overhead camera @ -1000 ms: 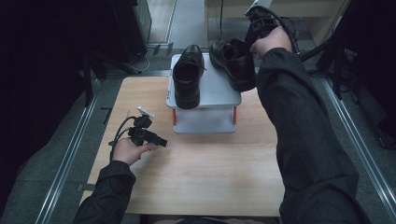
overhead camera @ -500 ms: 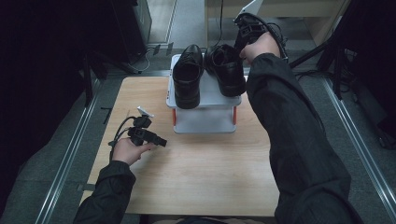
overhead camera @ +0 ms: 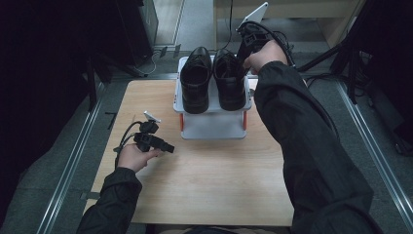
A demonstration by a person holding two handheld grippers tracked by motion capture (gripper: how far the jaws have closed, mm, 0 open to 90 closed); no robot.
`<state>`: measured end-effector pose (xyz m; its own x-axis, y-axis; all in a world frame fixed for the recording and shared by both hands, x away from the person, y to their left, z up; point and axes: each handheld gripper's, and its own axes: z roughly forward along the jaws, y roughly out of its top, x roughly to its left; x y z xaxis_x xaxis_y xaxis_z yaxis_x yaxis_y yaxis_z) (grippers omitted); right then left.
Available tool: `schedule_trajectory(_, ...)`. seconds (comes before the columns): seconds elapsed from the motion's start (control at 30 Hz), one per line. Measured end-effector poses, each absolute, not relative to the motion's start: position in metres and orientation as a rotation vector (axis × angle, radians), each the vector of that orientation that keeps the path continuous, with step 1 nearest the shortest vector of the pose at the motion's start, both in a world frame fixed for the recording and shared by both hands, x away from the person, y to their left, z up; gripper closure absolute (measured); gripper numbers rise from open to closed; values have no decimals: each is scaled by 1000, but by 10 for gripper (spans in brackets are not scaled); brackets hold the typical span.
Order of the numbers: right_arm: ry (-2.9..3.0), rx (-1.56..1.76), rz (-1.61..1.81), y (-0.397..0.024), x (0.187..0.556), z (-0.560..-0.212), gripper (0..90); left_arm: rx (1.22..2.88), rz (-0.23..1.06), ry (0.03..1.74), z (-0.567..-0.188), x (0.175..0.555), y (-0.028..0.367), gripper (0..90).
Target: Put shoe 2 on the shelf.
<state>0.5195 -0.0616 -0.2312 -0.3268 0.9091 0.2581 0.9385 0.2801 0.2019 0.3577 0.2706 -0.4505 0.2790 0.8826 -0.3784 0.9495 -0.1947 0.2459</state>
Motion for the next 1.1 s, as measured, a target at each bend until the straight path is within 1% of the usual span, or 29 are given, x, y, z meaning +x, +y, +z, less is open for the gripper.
schedule_trajectory(0.6,-2415,-1694,-475,-54,515,-241,761,2125,-212,1646,-451,359,270,526)
schedule_trajectory(0.83,-2411,-1706,-493,-56,516,-241,767,2126,-209,1648,-451,358,269,527)
schedule_trajectory(1.1,-2431,-1691,-506,-57,515,-242,715,2129,-210,1647,-451,359,270,526)
